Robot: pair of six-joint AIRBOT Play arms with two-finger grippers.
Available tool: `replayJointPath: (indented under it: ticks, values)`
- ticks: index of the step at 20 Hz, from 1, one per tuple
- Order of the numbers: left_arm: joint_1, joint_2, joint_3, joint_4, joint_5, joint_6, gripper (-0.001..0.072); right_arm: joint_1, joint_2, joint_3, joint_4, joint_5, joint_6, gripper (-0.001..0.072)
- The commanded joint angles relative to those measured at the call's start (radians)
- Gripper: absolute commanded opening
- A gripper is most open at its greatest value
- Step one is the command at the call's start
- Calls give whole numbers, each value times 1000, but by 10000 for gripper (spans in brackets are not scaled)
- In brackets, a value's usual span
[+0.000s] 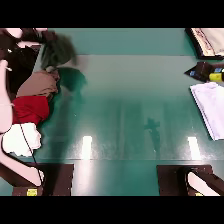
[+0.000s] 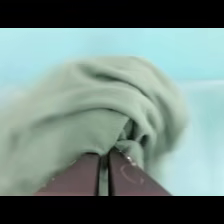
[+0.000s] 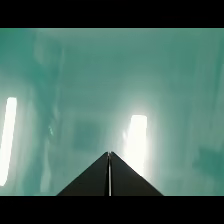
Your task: Fold the shirts.
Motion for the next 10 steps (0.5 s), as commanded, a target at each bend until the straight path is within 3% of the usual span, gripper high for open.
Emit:
replayJointPath:
  ticks: [1, 3, 10]
  values:
    - [-60, 223, 20, -458, -116, 332, 25, -6, 1, 138, 0, -53, 0, 15]
    - [-123, 345, 19, -537, -210, 375, 24, -19, 0, 221, 0, -59, 0, 15]
    - [-335, 531, -181, -476, -500, 401, 25, -70, 0, 406, -2, -31, -1, 16]
